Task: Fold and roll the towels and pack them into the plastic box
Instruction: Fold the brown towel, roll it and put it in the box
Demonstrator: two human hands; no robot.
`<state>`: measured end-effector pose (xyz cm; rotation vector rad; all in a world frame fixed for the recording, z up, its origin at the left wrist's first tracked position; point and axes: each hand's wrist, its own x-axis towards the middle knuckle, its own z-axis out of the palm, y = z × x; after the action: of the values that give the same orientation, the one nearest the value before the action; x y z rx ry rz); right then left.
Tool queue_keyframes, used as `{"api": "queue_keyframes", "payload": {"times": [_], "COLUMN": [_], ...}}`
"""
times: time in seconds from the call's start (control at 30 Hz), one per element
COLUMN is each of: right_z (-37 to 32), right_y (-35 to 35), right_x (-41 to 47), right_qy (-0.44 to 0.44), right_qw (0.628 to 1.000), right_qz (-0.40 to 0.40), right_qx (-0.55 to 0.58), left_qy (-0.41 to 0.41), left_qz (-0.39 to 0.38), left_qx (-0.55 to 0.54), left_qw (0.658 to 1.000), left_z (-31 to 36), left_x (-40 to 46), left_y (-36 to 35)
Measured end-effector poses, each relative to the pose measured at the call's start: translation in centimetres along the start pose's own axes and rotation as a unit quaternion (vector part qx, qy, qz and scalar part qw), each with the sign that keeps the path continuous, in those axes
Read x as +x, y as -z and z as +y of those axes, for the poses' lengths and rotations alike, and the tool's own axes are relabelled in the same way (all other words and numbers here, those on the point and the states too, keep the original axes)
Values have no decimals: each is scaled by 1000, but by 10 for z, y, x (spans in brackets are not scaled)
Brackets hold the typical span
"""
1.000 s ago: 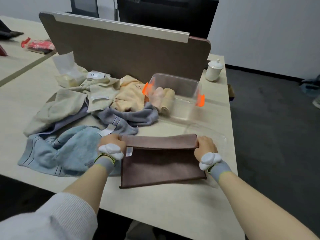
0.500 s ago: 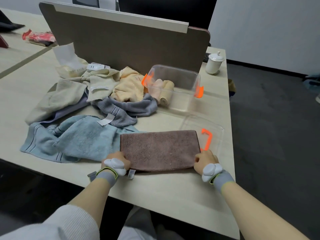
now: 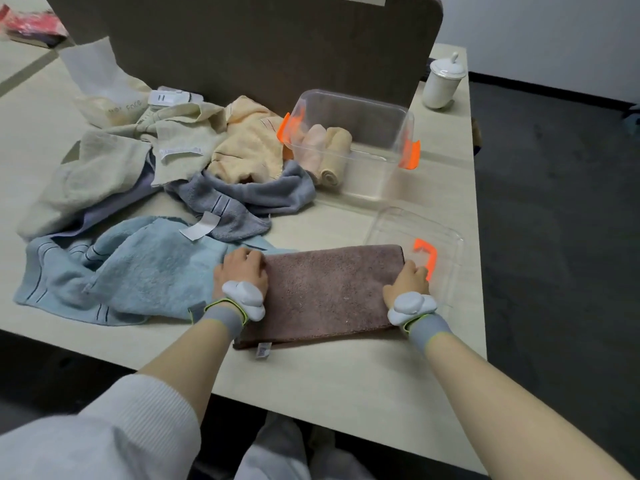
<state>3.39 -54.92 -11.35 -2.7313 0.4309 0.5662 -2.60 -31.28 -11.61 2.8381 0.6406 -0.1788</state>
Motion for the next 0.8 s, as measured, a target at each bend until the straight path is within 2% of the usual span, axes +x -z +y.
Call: {"api": "queue_keyframes", "payload": {"times": [0.13,0.27,0.33,0.43,0.53,0.67,0.73,0.8], "right_z": [-6,-22,-39,-76,-122,-141,-138,-128], "right_y": [2,16,28,50,61,46,32,10], "right_x": [5,2,2,5,10,5,-3,-18], "right_qy": [-4,21,52,112,168,192,217,239], "right_qw": [999,1000,998,991,980,977,973,971], "right_qz": [-31,12,36,70,96,86,70,14], "right_qx": [17,-12,-20,-29,-37,-41,-36,-18], "left_qy": [-8,-25,-11,51,98,64,39,11], "left_qz": [-65,-100,-109,-109,-115,-189,-169,-124], "left_qx": [27,83,14,-181,-230,-126,-75,-67], "left_qw": [998,991,994,976,961,972,982,990], "left_z": [3,10,13,15,4,-12,-17,-17], "left_x": [15,22,20,10,4,0,1,-6], "left_y": [-2,5,10,18,26,27,26,22]}}
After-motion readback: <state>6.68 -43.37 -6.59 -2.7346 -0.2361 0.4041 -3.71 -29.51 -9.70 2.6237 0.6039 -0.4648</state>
